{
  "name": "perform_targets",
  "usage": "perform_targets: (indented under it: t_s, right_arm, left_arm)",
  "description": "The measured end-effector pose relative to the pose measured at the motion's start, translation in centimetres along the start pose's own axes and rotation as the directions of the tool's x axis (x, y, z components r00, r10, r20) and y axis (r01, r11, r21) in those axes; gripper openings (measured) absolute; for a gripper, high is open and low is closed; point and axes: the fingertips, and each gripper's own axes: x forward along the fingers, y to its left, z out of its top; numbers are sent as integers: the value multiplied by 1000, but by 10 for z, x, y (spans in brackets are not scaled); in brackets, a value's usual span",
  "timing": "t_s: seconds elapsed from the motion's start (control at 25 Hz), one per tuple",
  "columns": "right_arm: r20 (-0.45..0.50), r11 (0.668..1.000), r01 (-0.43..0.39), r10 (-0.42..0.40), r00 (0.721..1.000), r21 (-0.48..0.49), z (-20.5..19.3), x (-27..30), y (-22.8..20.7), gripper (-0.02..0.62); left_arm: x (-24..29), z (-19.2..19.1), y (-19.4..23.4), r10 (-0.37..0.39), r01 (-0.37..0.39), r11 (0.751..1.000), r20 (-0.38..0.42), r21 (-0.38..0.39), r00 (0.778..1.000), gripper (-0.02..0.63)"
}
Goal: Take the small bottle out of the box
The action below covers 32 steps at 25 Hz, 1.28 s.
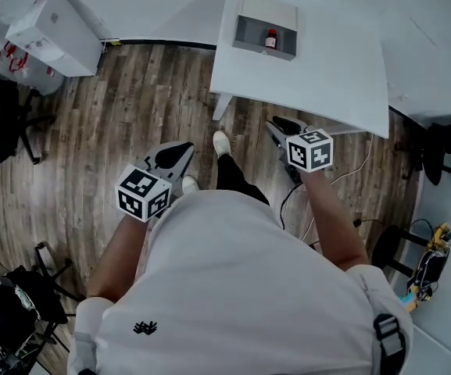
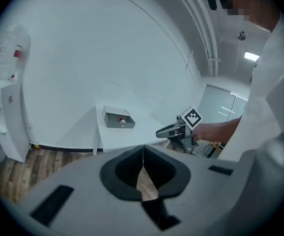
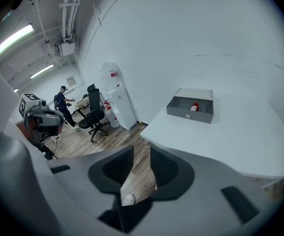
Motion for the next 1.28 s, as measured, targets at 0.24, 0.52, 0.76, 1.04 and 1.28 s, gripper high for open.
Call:
perform_targets:
  t_s: [0.24, 0.52, 0.76, 1.04, 1.28]
  right_arm:
    - [4, 1000, 16, -16, 1000, 20, 68, 45, -72, 137]
    - [-36, 997, 33, -30, 999, 69, 133, 106, -159, 195]
    - [-108, 988, 67, -52, 993, 136, 146, 156, -218, 223]
    - [-212, 980, 83, -44, 976, 181, 141, 194, -247, 253]
    - [-311, 979, 116, -59, 948, 166, 132, 220, -263, 261]
  left_arm:
    - [15, 35, 45, 97, -96, 995, 26, -11, 995, 8]
    - [41, 78, 89, 194, -193, 981, 49, -24, 980, 8]
    - [66, 100, 109, 233, -230, 971, 57, -61, 971, 8]
    - [86, 114, 119, 274, -268, 958, 54, -103, 960, 9]
    - [98, 117, 127, 293, -286, 951, 50, -121, 955, 8]
